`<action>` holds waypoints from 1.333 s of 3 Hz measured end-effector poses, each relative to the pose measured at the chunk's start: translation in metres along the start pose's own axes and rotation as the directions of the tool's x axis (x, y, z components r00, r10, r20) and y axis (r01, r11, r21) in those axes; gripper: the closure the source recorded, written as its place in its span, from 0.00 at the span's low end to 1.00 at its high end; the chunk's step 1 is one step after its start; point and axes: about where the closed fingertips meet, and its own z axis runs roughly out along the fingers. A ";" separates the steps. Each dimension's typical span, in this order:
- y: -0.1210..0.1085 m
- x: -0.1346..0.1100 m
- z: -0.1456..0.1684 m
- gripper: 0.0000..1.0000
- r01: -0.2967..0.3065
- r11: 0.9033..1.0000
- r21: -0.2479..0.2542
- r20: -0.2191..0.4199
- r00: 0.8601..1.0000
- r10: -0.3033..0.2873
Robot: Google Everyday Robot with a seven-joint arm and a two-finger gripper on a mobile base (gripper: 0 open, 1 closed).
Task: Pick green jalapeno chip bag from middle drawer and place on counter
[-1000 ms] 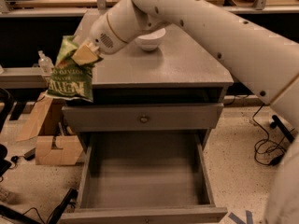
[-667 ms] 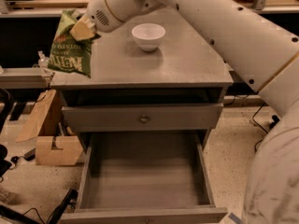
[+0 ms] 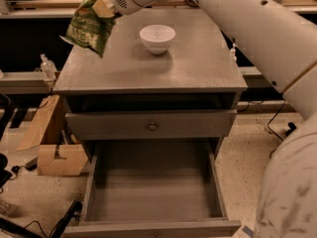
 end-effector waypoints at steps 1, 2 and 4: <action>-0.002 0.000 0.001 0.83 -0.001 1.000 0.007 0.002 1.000 0.001; 0.001 -0.001 0.003 0.60 0.000 1.000 0.002 0.001 1.000 0.000; 0.004 -0.001 0.007 0.06 0.001 1.000 -0.006 -0.001 1.000 -0.001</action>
Offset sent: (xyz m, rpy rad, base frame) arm 0.0018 0.0005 0.0002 0.0014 -0.0030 -0.0059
